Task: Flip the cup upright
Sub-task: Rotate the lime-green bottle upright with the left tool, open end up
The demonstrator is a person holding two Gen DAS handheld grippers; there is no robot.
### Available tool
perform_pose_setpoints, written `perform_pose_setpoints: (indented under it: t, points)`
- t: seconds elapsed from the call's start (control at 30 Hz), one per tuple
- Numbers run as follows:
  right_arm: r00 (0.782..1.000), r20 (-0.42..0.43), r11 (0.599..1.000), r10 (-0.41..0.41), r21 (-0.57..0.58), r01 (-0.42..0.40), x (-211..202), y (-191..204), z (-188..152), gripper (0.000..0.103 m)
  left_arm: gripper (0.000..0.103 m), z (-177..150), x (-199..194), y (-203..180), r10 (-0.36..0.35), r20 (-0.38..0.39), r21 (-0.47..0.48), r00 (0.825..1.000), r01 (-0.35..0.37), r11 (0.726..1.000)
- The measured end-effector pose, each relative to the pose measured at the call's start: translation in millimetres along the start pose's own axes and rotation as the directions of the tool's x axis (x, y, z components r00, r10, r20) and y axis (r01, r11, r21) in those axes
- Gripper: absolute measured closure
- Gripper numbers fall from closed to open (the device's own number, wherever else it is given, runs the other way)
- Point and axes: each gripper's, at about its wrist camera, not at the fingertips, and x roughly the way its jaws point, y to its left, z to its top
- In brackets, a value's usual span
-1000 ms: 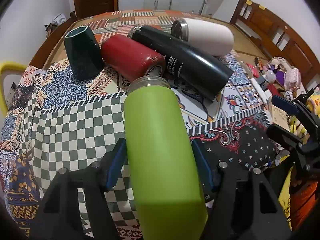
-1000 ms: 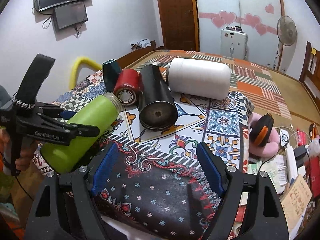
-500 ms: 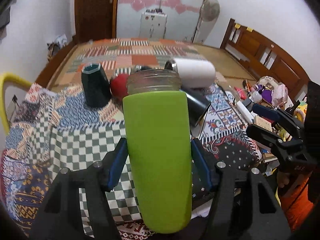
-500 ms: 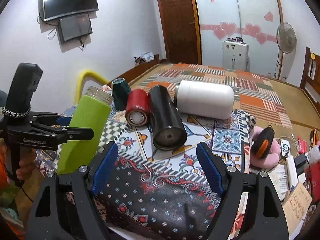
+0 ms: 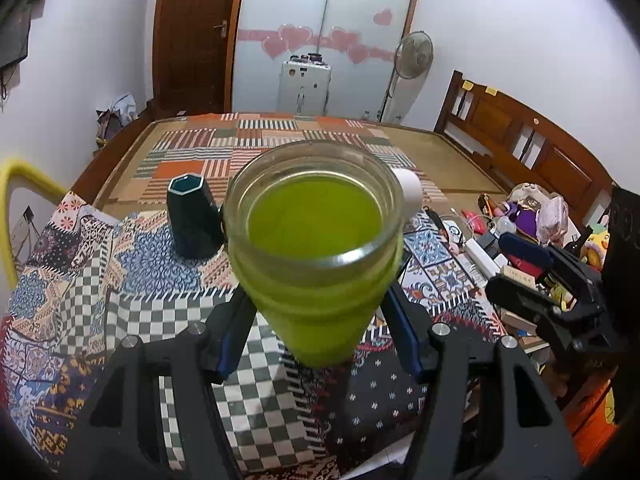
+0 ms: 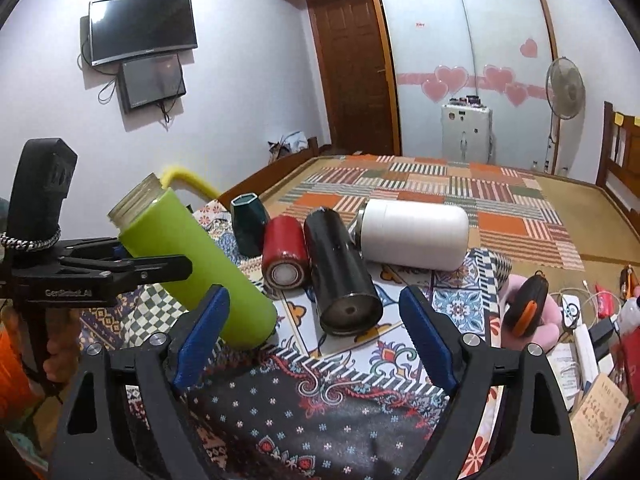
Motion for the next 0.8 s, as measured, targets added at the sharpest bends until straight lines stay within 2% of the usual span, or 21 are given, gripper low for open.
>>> perform_pose_setpoints:
  t: [0.3,0.57,0.8]
  points:
    - [1.0,0.016,0.999,0.018,0.032,-0.019,6.1,-2.8,-2.8,0.015,0.041,-7.5,10.7,-12.5,0.002,0.0,0.061,1.0,-0.002,0.998]
    - [0.999,0.032,0.999,-0.038,-0.013,0.038,4.4,3.4,-9.2,0.014,0.041,-16.6,16.9,-20.2,0.031,0.01,0.103,0.999,-0.032,0.994]
    - [0.997,0.042,0.998,-0.065,-0.005,0.066,1.2,1.4,-12.5,0.014,0.041,-20.8,18.5,-25.1,0.049,0.028,0.131,0.998,-0.052,0.99]
